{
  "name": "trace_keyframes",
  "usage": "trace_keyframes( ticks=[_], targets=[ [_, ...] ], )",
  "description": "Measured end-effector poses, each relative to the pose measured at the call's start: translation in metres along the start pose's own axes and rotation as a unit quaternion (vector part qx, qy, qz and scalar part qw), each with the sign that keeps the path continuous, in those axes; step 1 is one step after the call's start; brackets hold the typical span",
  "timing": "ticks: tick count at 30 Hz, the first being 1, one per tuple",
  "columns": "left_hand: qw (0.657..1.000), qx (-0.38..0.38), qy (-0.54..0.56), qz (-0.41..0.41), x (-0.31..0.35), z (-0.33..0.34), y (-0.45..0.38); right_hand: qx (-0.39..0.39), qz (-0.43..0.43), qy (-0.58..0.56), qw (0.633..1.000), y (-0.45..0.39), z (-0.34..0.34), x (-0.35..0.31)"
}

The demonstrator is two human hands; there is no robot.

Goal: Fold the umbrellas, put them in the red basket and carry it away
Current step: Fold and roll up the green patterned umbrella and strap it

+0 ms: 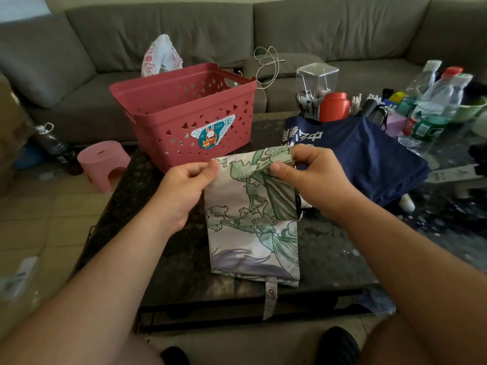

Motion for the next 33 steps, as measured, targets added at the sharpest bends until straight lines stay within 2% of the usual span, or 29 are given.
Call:
trace_keyframes(
  ticks=[4, 9, 13, 17, 20, 23, 25, 29, 33],
  targets=[
    [0.999, 0.005, -0.024, 0.031, -0.001, -0.007, -0.005, 0.025, -0.017, 0.033, 0.999, -0.002, 0.0, -0.004],
    [0.995, -0.046, -0.09, -0.012, 0.004, -0.019, -0.003, 0.023, -0.041, 0.083, 0.995, -0.004, -0.001, -0.001],
    [0.999, 0.018, -0.031, -0.015, 0.004, -0.016, -0.004, 0.036, -0.039, 0.118, 0.992, -0.004, -0.003, -0.006],
    [1.0, 0.018, 0.017, 0.01, -0.001, -0.012, -0.005, 0.062, -0.057, 0.128, 0.988, -0.004, -0.005, -0.008],
    [0.998, -0.021, 0.012, 0.056, -0.001, -0.017, -0.005, 0.02, -0.048, 0.117, 0.992, -0.003, -0.01, -0.01],
    [0.994, -0.019, -0.04, 0.098, -0.004, -0.021, -0.005, -0.063, -0.078, 0.212, 0.972, 0.0, -0.016, -0.006],
    [0.993, -0.01, -0.053, 0.109, -0.005, -0.02, -0.005, -0.068, -0.107, 0.243, 0.962, 0.003, -0.011, -0.007],
    [0.993, 0.029, -0.034, 0.109, -0.003, -0.019, -0.004, -0.015, -0.141, 0.22, 0.965, 0.0, -0.005, -0.003],
    [0.996, 0.017, -0.035, 0.085, -0.001, -0.02, -0.001, 0.0, -0.078, 0.098, 0.992, 0.003, -0.008, -0.001]
  ],
)
Point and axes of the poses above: each hand's wrist, its own y-axis away from the middle knuckle, its own z-axis out of the palm, x = y × z, the point moved 1 cm from there along -y, towards the middle knuckle, and after that the axes turned 6 degrees about -y, right-handed, at the moved point
